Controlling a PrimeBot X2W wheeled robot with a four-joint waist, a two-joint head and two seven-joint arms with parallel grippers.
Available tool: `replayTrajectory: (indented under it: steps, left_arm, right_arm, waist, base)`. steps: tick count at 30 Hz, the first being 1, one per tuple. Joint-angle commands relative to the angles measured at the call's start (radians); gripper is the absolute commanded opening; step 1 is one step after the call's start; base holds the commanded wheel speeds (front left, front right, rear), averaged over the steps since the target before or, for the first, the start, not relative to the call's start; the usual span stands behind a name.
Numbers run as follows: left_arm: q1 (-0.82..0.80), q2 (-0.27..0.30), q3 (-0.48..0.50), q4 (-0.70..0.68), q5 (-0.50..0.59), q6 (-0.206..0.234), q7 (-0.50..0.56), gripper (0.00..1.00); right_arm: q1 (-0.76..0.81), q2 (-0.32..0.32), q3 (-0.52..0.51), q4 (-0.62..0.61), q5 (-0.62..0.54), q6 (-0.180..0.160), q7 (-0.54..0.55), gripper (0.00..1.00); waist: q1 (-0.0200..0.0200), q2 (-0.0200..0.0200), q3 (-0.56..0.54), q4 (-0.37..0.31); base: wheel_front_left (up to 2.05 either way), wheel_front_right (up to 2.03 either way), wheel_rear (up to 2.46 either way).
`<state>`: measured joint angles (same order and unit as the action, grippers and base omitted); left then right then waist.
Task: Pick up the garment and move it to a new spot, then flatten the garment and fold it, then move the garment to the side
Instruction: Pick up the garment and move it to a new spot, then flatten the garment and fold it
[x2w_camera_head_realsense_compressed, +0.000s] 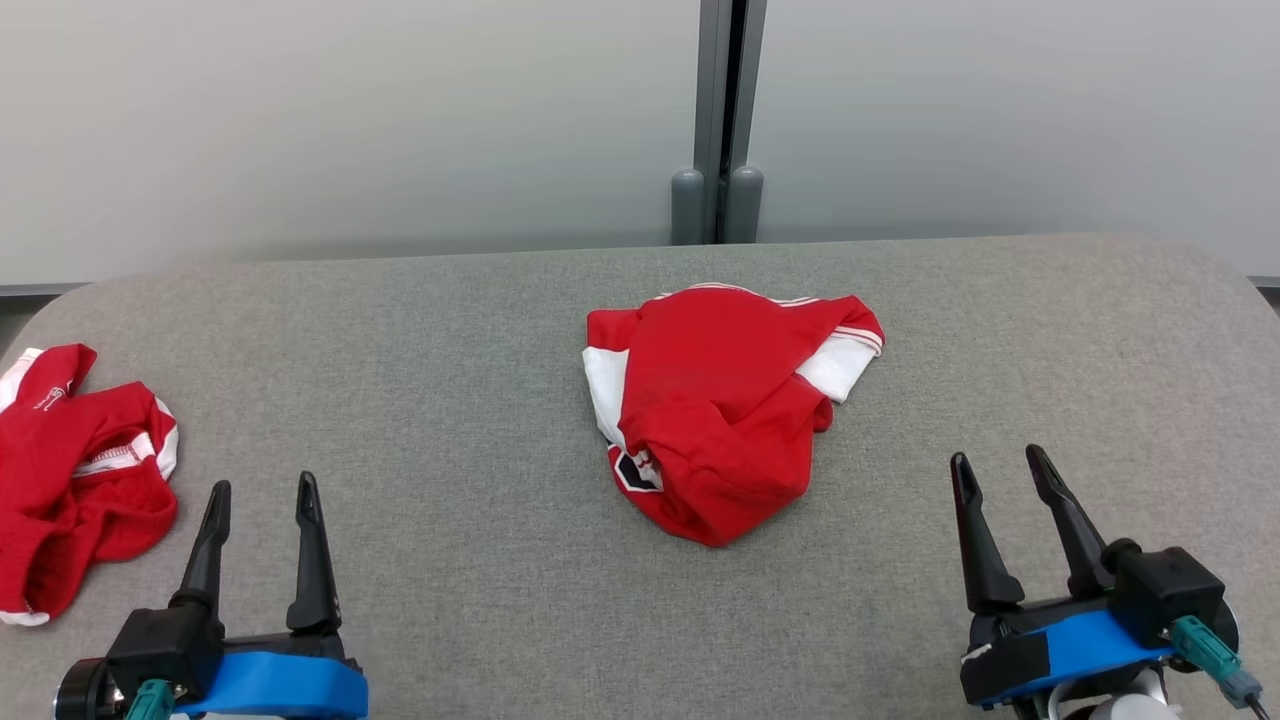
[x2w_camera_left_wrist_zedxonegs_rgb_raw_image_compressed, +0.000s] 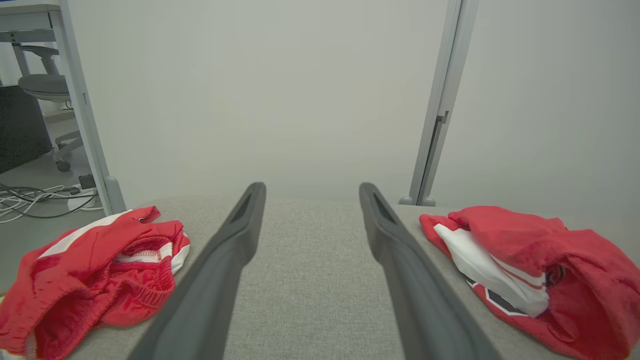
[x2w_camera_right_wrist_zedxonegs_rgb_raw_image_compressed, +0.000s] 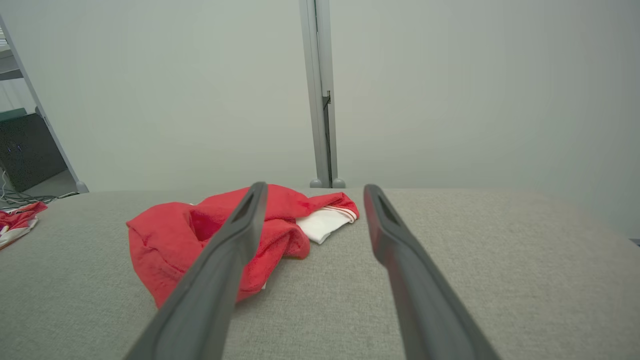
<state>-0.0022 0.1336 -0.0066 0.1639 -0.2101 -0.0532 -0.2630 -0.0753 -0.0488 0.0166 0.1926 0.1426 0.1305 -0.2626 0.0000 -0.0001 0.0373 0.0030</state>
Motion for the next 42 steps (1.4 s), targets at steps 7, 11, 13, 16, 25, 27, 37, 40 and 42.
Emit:
replayTrajectory:
  steps: [7,11,13,16,25,27,37,40,42]
  left_arm:
    - [0.026,-0.022,0.028,0.026,0.059,-0.035,-0.003,1.0]
    - [0.033,-0.03,0.043,0.034,0.074,-0.045,-0.003,1.0]
    - [0.031,-0.033,0.049,0.039,0.081,-0.051,-0.003,1.0]
    - [0.025,-0.038,0.053,0.037,0.083,-0.058,-0.003,1.0]
    - [0.019,-0.048,0.066,0.045,0.105,-0.07,-0.003,1.0]
    - [0.018,-0.049,0.069,0.047,0.108,-0.07,-0.003,1.0]
    - [0.019,-0.055,0.078,0.05,0.12,-0.075,-0.003,1.0]
    - [0.017,-0.054,0.08,0.056,0.122,-0.076,-0.003,1.0]
    - [0.015,-0.052,0.082,0.062,0.127,-0.077,-0.003,1.0]
  right_arm:
    - [0.033,-0.003,-0.021,0.044,-0.015,0.0,-0.003,1.0]
    - [0.038,-0.003,-0.025,0.056,-0.015,0.0,-0.003,1.0]
    - [0.038,-0.003,-0.025,0.06,-0.017,0.0,-0.003,1.0]
    - [0.036,-0.003,-0.026,0.065,-0.019,0.0,-0.003,1.0]
    - [0.031,-0.003,-0.029,0.079,-0.019,0.0,-0.003,1.0]
    - [0.03,-0.003,-0.029,0.082,-0.02,0.0,-0.003,1.0]
    - [0.031,-0.003,-0.023,0.089,-0.02,0.0,-0.003,1.0]
    - [0.03,-0.003,-0.025,0.091,-0.021,0.0,-0.003,1.0]
    - [0.03,-0.003,-0.026,0.093,-0.021,0.0,-0.003,1.0]
  waist:
    - [0.0,0.0001,-0.016,0.004]
    - [0.0,0.0001,-0.023,-0.001]
    - [0.0,0.0001,-0.024,-0.003]
    - [0.0,0.0001,-0.026,-0.005]
    - [0.0,0.0001,-0.033,-0.005]
    - [0.0,0.0001,-0.034,-0.004]
    - [0.0,0.0001,-0.04,-0.006]
    - [0.0,0.0001,-0.039,-0.007]
    - [0.0,0.0001,-0.039,-0.007]
  base:
    - [0.0,0.0,0.0]
    - [0.0,0.0,0.0]
    - [0.0,0.0,0.0]
    - [0.0,0.0,0.0]
    - [0.0,0.0,0.0]
    - [0.0,0.0,0.0]
    - [0.0,0.0,0.0]
    - [0.0,0.0,0.0]
    - [0.0,0.0,0.0]
